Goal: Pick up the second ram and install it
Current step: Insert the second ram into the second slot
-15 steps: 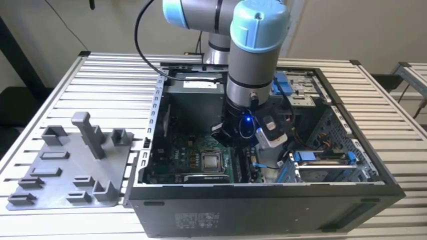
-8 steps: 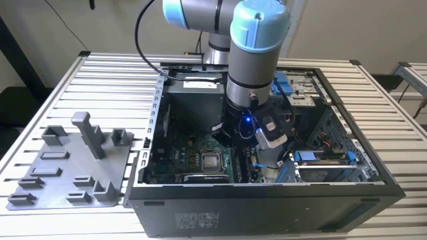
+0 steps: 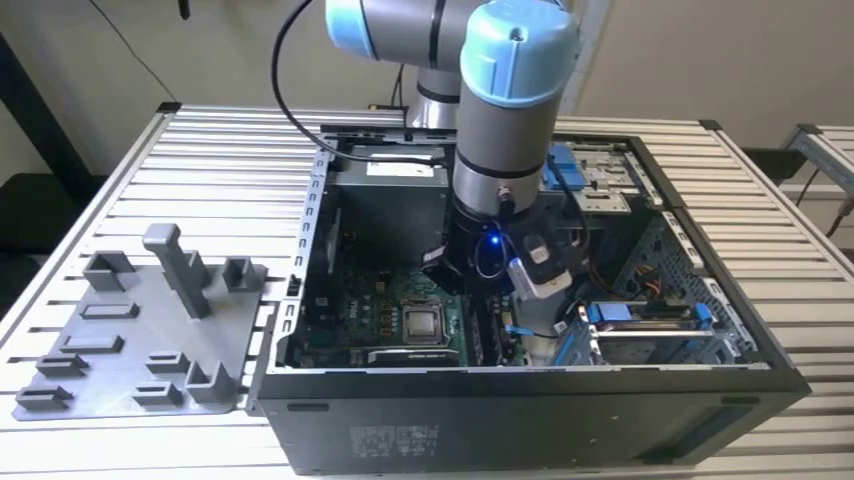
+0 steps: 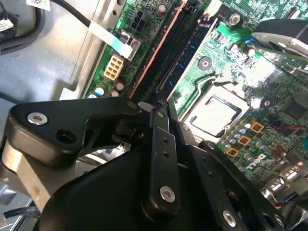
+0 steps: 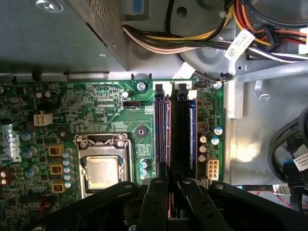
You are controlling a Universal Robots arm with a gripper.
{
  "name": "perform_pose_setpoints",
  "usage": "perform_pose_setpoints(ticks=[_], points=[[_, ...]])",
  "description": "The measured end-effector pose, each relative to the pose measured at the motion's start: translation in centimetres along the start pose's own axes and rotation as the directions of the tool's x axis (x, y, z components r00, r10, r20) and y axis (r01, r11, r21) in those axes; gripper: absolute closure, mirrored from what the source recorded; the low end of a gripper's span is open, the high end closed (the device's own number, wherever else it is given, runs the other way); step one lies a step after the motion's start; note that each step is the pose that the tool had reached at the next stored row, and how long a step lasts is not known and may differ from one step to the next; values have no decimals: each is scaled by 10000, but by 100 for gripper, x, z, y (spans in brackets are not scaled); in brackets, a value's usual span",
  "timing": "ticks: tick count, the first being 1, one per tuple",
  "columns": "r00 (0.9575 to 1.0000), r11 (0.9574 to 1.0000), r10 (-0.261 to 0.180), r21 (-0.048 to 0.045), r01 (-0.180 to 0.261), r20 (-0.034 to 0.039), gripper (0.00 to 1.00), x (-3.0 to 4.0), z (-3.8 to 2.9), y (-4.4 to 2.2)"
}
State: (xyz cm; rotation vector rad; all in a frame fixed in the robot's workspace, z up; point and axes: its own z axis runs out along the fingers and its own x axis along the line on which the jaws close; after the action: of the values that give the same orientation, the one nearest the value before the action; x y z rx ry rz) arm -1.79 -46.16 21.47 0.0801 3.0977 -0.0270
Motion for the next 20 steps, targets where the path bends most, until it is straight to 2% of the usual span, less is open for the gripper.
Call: perform_pose_setpoints(ticks=[6, 16, 17, 20], points=[[10000, 10000, 47, 7, -47, -13, 86, 2, 42, 2], [10000, 10000, 48, 1, -48, -12, 84, 3, 52, 2], [10000, 10000, 48, 8, -48, -15, 78, 2, 36, 2], [10000, 10000, 50, 6, -50, -18, 78, -3, -96, 0]])
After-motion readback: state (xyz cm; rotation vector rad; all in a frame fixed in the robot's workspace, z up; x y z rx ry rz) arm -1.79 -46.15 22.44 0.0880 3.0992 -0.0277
